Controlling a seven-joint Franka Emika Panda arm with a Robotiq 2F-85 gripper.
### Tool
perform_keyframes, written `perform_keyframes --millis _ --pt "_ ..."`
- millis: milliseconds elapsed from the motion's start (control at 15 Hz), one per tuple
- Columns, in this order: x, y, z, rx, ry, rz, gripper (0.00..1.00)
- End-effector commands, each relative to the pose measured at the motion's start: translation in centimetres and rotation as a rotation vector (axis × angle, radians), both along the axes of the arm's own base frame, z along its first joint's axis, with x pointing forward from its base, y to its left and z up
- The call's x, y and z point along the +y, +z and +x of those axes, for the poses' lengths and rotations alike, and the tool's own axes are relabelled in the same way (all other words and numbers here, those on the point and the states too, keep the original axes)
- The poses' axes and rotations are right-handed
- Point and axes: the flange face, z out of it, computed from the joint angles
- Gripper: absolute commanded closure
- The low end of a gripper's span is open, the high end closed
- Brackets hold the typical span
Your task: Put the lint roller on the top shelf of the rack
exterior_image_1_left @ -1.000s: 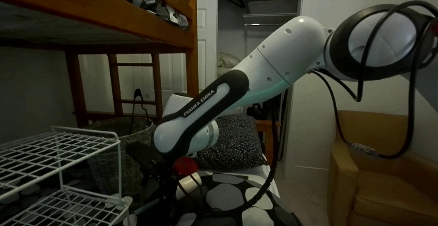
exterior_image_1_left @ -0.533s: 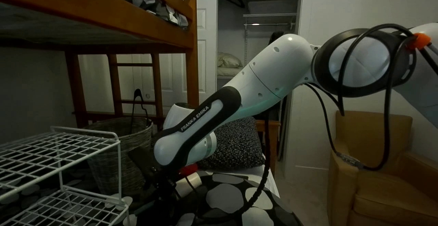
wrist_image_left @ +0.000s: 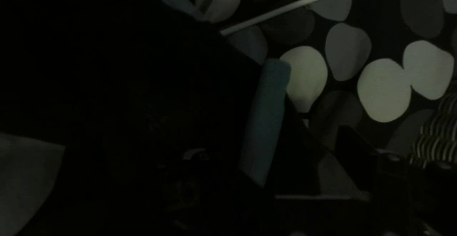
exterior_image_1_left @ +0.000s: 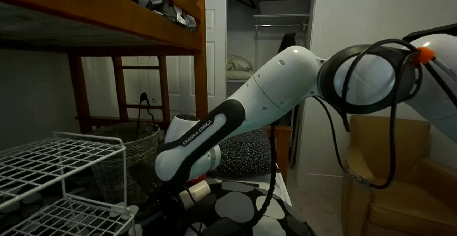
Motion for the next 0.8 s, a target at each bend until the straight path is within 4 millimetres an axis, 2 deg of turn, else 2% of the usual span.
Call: perform_keyframes --millis 0,67,133,467,600,733 --pt "-0.1 0.3 0.4 0.003 -0.052 -0.016 0.2" --pt "-0.2 0.0 0.7 -0.002 -0.061 -0.017 0.27" --pt "-0.4 -0.7 0.9 0.012 -0.072 -0.025 0.41" --pt "-0.8 -2.8 0.9 0.071 -0.109 -0.051 0.81" --pt "-0.3 -1.6 0.9 0.066 -0.106 -0.042 0.96" --pt "0.3 1.3 0.5 0.02 -0.084 -0.014 0.94"
